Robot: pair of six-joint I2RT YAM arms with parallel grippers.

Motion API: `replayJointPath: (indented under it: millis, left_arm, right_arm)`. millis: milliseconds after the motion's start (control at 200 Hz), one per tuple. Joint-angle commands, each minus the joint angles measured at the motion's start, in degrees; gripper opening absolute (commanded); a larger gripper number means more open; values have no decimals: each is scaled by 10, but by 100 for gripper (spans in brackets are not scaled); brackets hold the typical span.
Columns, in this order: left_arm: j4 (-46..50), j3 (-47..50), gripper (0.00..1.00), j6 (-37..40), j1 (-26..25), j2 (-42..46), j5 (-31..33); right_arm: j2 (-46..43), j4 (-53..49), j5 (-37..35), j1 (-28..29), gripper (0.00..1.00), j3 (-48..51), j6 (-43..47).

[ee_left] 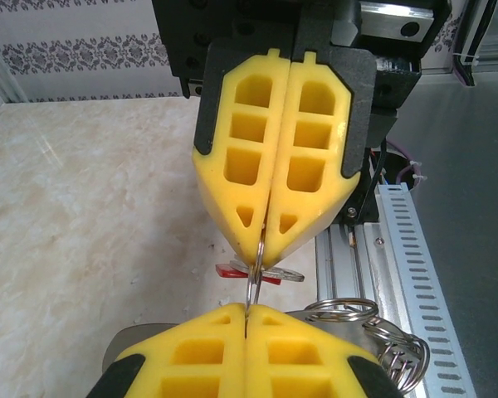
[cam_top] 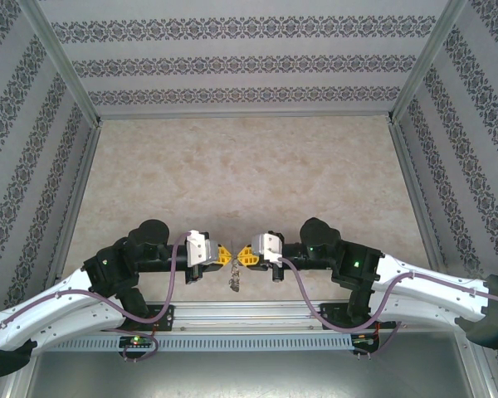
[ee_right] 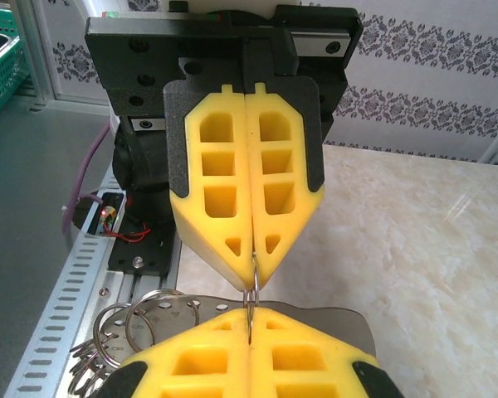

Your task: Put the keys on the keyring

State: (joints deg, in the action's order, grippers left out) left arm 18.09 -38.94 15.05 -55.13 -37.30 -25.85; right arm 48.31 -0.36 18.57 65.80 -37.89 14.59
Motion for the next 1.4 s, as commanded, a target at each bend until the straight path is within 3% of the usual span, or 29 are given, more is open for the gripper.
replayJointPath:
  millis: [0, 365, 1399]
  left_arm:
    - [-28, -24, 0, 13, -1, -3, -3]
    - [-30, -22, 0, 11, -1, -2, -5]
    - [-17, -30, 0, 14, -2, -9, 6]
  right_arm:
    - [9, 29, 1, 13, 0, -28, 6]
    - [13, 18, -29, 26, 0, -36, 22]
    - [28, 4, -23, 28, 0, -62, 4]
